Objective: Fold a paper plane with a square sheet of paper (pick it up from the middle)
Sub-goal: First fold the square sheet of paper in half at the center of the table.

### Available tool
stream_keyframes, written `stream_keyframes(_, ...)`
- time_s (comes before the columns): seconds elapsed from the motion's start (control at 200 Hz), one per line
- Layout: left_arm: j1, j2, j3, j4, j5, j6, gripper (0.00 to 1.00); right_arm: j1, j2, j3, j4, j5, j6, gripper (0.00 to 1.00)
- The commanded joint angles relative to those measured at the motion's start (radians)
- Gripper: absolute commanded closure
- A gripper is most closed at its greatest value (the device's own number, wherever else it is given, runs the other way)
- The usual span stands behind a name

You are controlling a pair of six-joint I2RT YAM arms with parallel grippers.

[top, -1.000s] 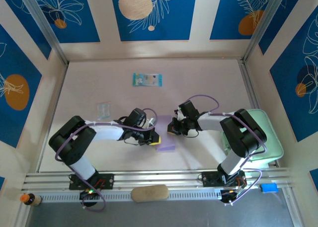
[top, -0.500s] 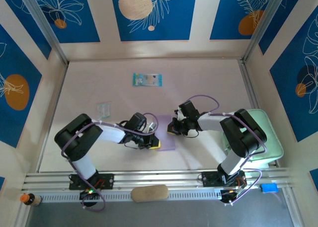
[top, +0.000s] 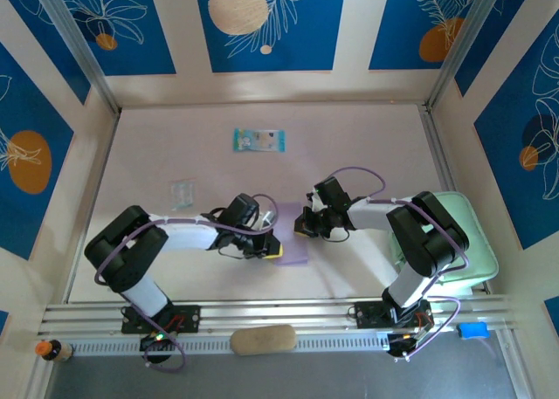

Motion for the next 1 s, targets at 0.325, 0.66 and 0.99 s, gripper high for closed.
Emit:
stream_keyframes(0.325,-0.037,0.052,-0.049,-0.145,-0.03,0.101,0.98,0.001,0.046,-0.04,-0.113,0.072,0.005,1.0)
stream_keyframes(0.66,-0.07,0.01,-0.054,-0.219,-0.078,0.152,0.98,0.0,0.047,-0.038,-0.116,0.072,0.003,1.0)
stream_keyframes(0.99,-0.075,-0.167,0.035,-0.282,-0.176,0.158,0.97,0.001,0.038,-0.035,-0.124,0.066,-0.001,1.0)
